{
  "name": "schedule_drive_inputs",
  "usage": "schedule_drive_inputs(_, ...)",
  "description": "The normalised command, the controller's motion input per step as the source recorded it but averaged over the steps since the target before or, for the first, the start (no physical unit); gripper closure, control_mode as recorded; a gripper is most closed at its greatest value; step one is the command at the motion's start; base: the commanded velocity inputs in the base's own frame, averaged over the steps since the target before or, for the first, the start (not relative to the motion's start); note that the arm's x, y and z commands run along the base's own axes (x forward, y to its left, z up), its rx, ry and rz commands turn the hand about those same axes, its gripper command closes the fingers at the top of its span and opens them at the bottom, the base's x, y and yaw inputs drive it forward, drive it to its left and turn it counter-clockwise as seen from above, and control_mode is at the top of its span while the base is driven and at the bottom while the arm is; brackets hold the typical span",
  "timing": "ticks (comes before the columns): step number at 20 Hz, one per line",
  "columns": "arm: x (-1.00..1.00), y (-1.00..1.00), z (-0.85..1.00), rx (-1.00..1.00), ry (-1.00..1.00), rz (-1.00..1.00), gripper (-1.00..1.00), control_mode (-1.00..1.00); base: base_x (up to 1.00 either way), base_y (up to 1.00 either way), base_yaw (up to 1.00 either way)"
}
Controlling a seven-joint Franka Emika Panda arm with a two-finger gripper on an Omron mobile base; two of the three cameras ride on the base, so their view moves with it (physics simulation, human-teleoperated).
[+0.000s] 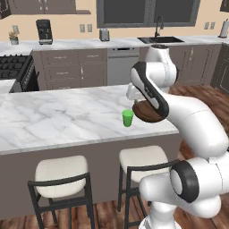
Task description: Place the cup inside the bowl on the dining table and move the bowl to any counter.
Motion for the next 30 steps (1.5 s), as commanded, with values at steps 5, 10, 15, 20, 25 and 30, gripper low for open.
schedule_drive_inputs(5,0.24,0.11,0.00,-0.01,0.00,0.00,-1.00,-1.00,0.00,0.00,0.00)
schedule_drive_inputs(10,0.32,0.04,0.00,-0.01,0.00,0.00,-1.00,-1.00,0.00,0.00,0.00)
schedule_drive_inputs(15,0.43,0.00,0.00,0.00,0.00,0.00,-1.00,-1.00,0.00,0.00,0.00)
schedule_drive_inputs(20,0.40,0.00,0.00,0.00,0.00,0.00,-1.00,-1.00,0.00,0.00,0.00)
schedule_drive_inputs(25,0.34,0.00,0.00,0.00,0.00,0.00,-1.00,-1.00,0.00,0.00,0.00)
schedule_drive_inputs(30,0.28,0.00,0.00,0.00,0.00,0.00,-1.00,-1.00,0.00,0.00,0.00)
